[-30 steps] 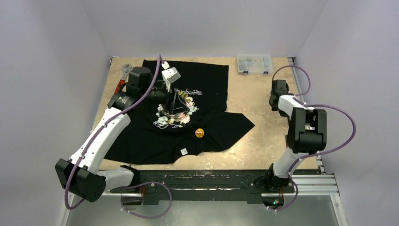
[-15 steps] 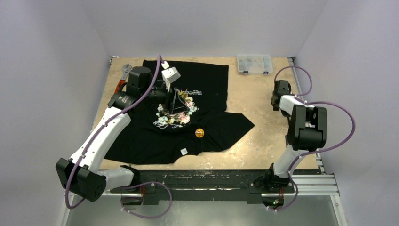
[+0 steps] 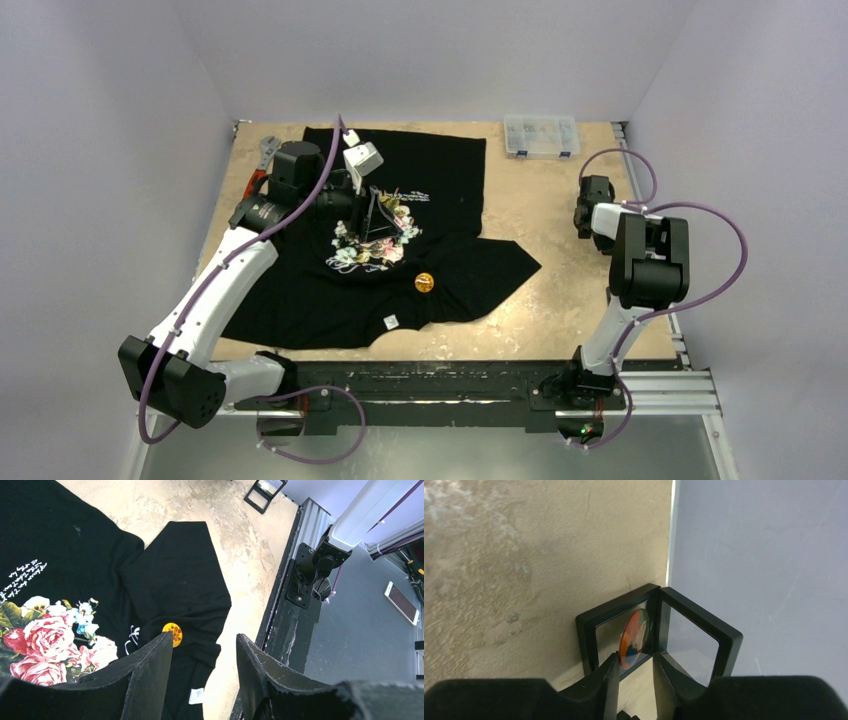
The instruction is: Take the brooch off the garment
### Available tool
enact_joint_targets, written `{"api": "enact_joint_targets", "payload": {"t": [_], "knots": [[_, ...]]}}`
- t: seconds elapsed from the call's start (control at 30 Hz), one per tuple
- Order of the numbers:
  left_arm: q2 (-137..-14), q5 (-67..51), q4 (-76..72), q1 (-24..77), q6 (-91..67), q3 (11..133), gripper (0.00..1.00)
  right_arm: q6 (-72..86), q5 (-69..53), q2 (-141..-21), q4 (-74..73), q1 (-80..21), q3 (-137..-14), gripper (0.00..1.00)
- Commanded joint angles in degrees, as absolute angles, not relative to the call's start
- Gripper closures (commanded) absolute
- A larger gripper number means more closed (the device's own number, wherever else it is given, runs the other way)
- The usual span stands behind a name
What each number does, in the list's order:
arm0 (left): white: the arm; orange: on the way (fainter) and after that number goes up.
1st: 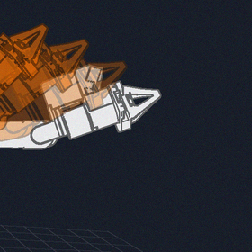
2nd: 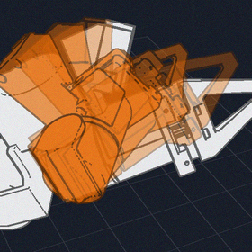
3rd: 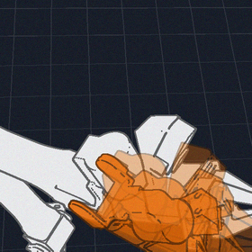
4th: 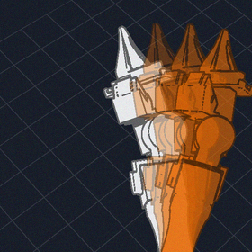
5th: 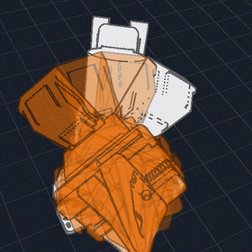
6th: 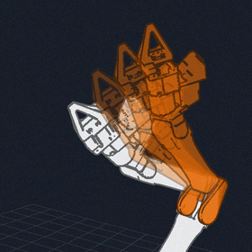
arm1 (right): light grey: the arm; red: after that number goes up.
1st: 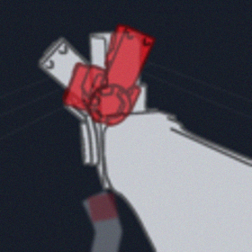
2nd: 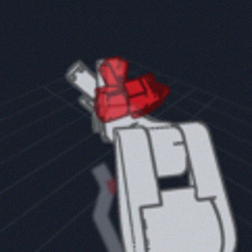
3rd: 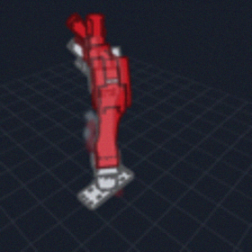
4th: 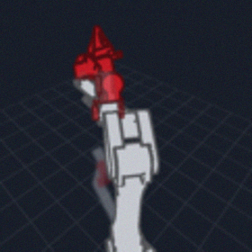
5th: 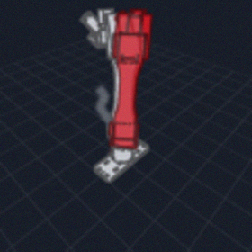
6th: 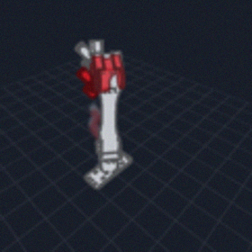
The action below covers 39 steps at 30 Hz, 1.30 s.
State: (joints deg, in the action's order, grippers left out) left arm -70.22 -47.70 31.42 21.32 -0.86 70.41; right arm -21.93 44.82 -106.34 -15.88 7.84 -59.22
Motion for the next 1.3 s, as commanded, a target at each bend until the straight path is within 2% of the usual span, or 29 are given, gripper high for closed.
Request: {"api": "enact_joint_targets", "payload": {"t": [0.0, 0.27, 0.47, 0.6, 0.77, 1.0, 1.27], "knots": [[-68.9, -48.2, 30.9, 20.8, -0.8, 71.0, 0.51, -20.7, 41.8, -104.2, -18.5, 8.1, -61.7, 0.65], [-68.8, -48.3, 31.2, 20.7, -0.7, 70.9, 0.51, -19.4, 34.9, -101.2, -25.1, 8.0, -64.7, 0.58], [-68.5, -49.3, 31.3, 20.7, -0.3, 69.5, 0.46, -18.6, 29.5, -96.3, -31.2, 8.1, -68.2, 0.38], [-69.4, -50.7, 30.3, 20.6, 1.9, 66.5, 0.45, -18.3, 16.5, -90.9, -36.0, 8.0, -72.8, 0.28], [-73.3, -51.8, 29.0, 21.6, 2.0, 61.6, 0.49, -17.6, -3.0, -86.4, -43.1, 7.8, -77.5, 0.19], [-81.7, -52.7, 22.6, 25.9, -4.4, 55.5, 0.52, -15.8, -30.2, -82.1, -48.4, 5.5, -75.1, 0.2], [-94.6, -50.2, 15.9, 26.5, -12.8, 55.8, 0.56, -15.3, -37.9, -82.5, -48.8, -3.9, -68.9, 0.26]]}}
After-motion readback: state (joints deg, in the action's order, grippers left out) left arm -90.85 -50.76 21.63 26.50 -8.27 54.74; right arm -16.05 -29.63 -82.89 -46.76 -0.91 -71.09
